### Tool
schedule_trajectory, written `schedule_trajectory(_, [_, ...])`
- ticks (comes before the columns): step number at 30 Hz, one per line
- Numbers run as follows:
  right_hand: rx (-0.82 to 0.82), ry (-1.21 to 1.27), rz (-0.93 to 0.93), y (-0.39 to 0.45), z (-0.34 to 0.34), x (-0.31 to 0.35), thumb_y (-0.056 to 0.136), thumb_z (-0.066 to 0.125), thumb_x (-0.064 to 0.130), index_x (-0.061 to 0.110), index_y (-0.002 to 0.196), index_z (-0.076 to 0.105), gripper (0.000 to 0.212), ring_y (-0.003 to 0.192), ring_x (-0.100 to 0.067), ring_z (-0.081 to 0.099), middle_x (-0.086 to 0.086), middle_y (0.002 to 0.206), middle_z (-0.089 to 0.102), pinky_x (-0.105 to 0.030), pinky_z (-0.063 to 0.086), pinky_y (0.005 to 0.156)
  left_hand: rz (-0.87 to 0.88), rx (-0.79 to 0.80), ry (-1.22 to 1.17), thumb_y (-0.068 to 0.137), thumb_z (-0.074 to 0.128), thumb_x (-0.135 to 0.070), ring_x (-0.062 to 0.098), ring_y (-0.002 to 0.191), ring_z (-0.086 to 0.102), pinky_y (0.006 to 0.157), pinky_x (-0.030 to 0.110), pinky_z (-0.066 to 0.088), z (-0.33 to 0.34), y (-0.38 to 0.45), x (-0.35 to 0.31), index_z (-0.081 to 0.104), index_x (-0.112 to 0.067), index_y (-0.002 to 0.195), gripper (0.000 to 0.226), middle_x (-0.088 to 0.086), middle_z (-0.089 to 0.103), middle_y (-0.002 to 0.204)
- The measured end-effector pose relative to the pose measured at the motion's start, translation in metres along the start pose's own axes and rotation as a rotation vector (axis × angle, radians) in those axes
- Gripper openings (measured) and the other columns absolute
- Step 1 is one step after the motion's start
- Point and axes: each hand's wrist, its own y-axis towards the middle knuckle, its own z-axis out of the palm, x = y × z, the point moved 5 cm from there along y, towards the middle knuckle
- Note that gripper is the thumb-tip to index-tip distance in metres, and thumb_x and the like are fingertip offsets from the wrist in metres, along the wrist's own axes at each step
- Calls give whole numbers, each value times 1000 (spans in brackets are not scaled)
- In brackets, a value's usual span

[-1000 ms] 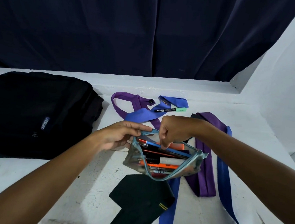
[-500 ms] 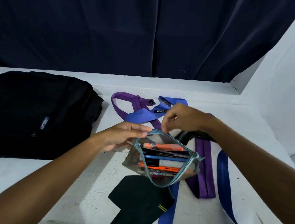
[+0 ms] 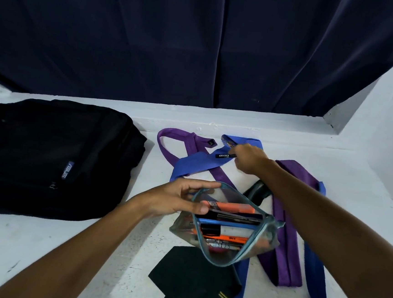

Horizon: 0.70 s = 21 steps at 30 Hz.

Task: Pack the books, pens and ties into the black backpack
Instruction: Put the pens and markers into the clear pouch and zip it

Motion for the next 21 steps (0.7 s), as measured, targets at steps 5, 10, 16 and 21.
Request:
schedule_trajectory(5, [-26, -199, -30, -4, 9, 0, 93, 46, 10, 13, 108, 66, 25, 95, -33, 62, -10, 111, 61, -34, 44, 71, -28, 9, 86, 81, 77, -19, 13, 126, 56, 109, 36, 44, -4, 3, 4, 53, -27, 139, 62, -5, 58, 137])
schedule_trajectory(10, [-201, 282, 56, -23, -39, -12, 92, 53, 16, 15, 101, 70, 19, 86, -30, 61, -11, 101, 67, -32, 45, 74, -70, 4, 102, 80, 77, -6, 12, 126, 56, 106, 32, 46, -7, 7, 6, 49, -18, 142, 69, -2, 55, 142])
schedule_trajectory(16, [-163, 1026, -38, -69, -115, 14, 89, 66, 6, -4, 93, 69, 12, 46, -5, 48, 10, 53, 56, -17, 33, 46, -103, 25, 93, 73, 80, -6, 11, 124, 58, 107, 31, 45, -11, 9, 7, 49, -18, 141, 76, -4, 58, 137])
schedule_trajectory(21, [308, 778, -281, -106, -104, 59, 88, 67, 12, 12, 85, 73, 6, 53, -5, 43, 13, 55, 56, -17, 32, 49, -93, 30, 61, 68, 86, -3, 13, 123, 59, 104, 29, 47, -11, 9, 9, 51, -16, 138, 80, -3, 61, 135])
